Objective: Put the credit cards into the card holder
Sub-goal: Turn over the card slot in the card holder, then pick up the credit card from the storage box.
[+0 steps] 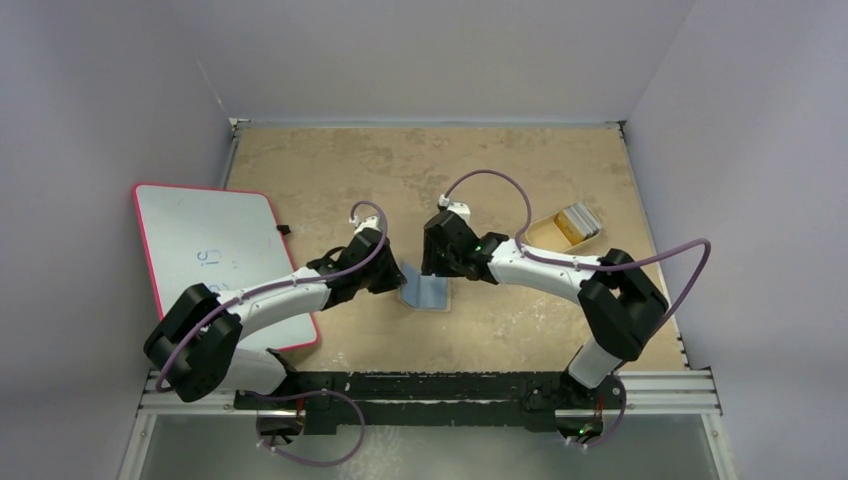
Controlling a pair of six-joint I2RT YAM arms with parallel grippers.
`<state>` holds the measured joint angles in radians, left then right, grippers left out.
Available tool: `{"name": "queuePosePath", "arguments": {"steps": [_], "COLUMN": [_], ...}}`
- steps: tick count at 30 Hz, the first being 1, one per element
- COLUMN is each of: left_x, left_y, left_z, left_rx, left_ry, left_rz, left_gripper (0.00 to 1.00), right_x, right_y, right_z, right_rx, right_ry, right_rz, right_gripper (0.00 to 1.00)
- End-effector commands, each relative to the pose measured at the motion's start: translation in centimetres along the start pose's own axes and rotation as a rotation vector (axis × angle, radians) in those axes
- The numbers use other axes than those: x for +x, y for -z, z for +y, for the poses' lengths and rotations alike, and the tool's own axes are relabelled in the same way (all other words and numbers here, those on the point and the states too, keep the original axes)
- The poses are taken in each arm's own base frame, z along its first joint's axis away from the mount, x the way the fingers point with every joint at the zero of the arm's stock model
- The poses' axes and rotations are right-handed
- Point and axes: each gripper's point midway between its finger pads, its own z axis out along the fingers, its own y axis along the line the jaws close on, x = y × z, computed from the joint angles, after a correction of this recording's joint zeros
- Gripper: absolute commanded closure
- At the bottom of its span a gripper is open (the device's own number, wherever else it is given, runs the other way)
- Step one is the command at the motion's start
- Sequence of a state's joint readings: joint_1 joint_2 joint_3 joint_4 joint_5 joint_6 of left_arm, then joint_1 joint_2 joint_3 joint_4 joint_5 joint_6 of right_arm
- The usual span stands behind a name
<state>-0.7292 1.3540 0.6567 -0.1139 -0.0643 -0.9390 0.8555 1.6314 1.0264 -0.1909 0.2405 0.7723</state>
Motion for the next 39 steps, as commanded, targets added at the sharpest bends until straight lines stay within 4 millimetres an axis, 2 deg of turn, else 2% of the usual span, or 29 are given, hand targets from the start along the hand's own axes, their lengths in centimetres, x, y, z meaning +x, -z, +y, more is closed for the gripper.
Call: {"name": "queuePosePath", "arguments": {"steps": [1, 3, 8, 11, 12, 16, 18, 22, 27, 30, 32, 33, 35, 39], "left_x": [-1.6, -1.4, -0.8, -0.9, -0.8, -0.7, -0.7, -0.6, -1.1, -2.4, -3.0, -3.2, -3.8, -5.0], "left_y": [0.4, 0.2, -0.2, 0.0, 0.1, 0.2, 0.2, 0.5, 1.4, 2.6, 3.5, 4.0, 5.0, 7.2], "left_z": [-1.3, -0.9, -0.3, 0.0, 0.1, 0.2, 0.2, 0.4, 1.5, 2.3, 2.4, 2.2, 1.3, -0.4], "left_rx": [0.039, 0.029, 0.016, 0.001, -0.001, -0.002, 0.0, -0.011, -0.074, -0.136, -0.148, -0.139, -0.099, -0.036], "left_ry": [-0.014, -0.015, -0.008, -0.01, -0.01, -0.006, -0.007, -0.012, -0.021, -0.043, -0.056, -0.06, -0.065, -0.092], "left_rz": [-0.066, -0.063, -0.052, -0.055, -0.056, -0.052, -0.051, -0.047, -0.069, -0.111, -0.134, -0.144, -0.163, -0.189], "left_gripper": [1.0, 1.0, 0.99, 0.9, 0.87, 0.77, 0.75, 0.72, 0.63, 0.59, 0.56, 0.54, 0.42, 0.35], "right_x": [-0.4, 0.3, 0.5, -0.4, -0.1, -2.7, -5.6, -9.4, -14.4, -16.1, -16.5, -16.7, -17.2, -18.4], "right_y": [-0.4, -0.4, -0.5, -0.3, -0.4, 0.6, 1.3, 1.9, 3.7, 3.9, 4.0, 4.2, 5.0, 7.2], "right_z": [1.7, 2.1, 1.4, 0.5, -0.5, -2.9, -3.8, -7.5, -10.5, -12.8, -14.9, -16.2, -18.6, -22.1], "right_rx": [-0.071, -0.105, -0.105, -0.102, -0.09, -0.072, -0.046, 0.073, 0.177, 0.271, 0.337, 0.374, 0.445, 0.517], "right_ry": [0.004, -0.003, -0.017, -0.035, -0.034, 0.039, 0.085, 0.162, 0.215, 0.263, 0.301, 0.313, 0.325, 0.352], "right_rz": [-0.004, 0.023, 0.026, 0.014, 0.021, -0.017, -0.057, -0.086, -0.171, -0.18, -0.167, -0.162, -0.161, -0.161], "right_gripper": [0.47, 0.47, 0.48, 0.49, 0.49, 0.49, 0.46, 0.47, 0.46, 0.44, 0.43, 0.43, 0.43, 0.43]}}
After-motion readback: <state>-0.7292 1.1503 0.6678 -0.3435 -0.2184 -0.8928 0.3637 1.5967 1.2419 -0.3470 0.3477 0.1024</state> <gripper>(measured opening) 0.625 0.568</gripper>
